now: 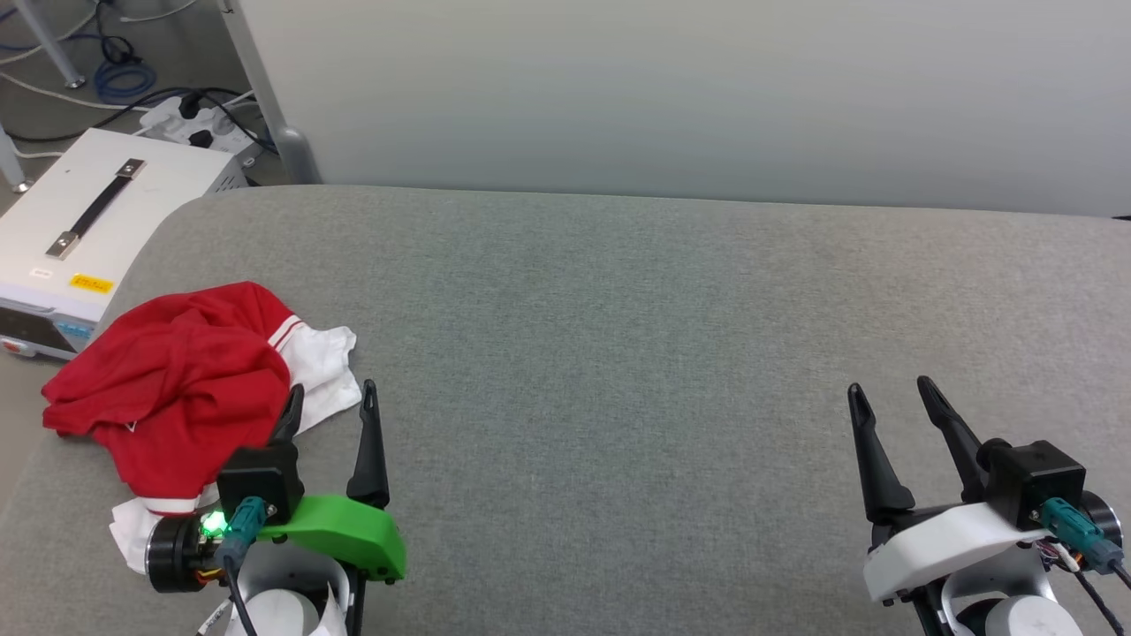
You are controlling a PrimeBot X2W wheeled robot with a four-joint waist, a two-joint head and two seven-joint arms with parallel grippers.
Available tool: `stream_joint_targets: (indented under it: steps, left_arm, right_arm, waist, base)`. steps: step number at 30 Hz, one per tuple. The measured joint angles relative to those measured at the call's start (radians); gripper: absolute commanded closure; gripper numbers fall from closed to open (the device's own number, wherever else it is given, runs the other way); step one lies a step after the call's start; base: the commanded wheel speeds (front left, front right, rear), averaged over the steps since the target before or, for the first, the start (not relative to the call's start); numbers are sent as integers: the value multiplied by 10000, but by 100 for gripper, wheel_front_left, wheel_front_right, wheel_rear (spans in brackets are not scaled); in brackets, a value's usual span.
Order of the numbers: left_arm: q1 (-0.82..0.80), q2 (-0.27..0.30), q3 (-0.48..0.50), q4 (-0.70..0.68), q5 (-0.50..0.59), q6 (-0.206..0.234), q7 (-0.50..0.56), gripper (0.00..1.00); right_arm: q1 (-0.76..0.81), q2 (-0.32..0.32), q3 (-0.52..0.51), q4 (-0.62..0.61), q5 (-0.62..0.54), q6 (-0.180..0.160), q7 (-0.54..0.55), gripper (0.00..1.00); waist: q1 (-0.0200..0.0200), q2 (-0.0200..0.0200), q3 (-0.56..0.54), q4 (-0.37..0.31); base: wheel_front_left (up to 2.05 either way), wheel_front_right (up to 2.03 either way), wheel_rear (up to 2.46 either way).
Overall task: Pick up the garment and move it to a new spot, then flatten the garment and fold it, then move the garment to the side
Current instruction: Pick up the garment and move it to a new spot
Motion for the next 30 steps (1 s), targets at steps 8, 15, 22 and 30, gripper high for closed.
stream_joint_targets:
  steps: [8,15,22,30]
  left_arm:
    - [-24,19,265,186,0,-4,-173,0]
    - [-25,23,539,318,-44,-13,-318,0]
    - [-25,27,773,508,-94,-21,-479,0]
    - [-24,25,949,719,-171,-102,-633,0]
  right_arm:
    - [-27,0,311,-219,-190,0,44,0]
    - [-66,-42,610,-433,-374,0,102,0]
    - [-78,-171,988,-610,-422,0,140,0]
    - [-83,-194,1331,-767,-401,0,144,0]
  waist:
    - [0,0,6,830]
    - [0,0,29,1613]
    - [0,0,4,2388]
    - [0,0,-58,3156]
  base:
    - [0,0,0]
    - [0,0,0]
    - [0,0,0]
    - [0,0,0]
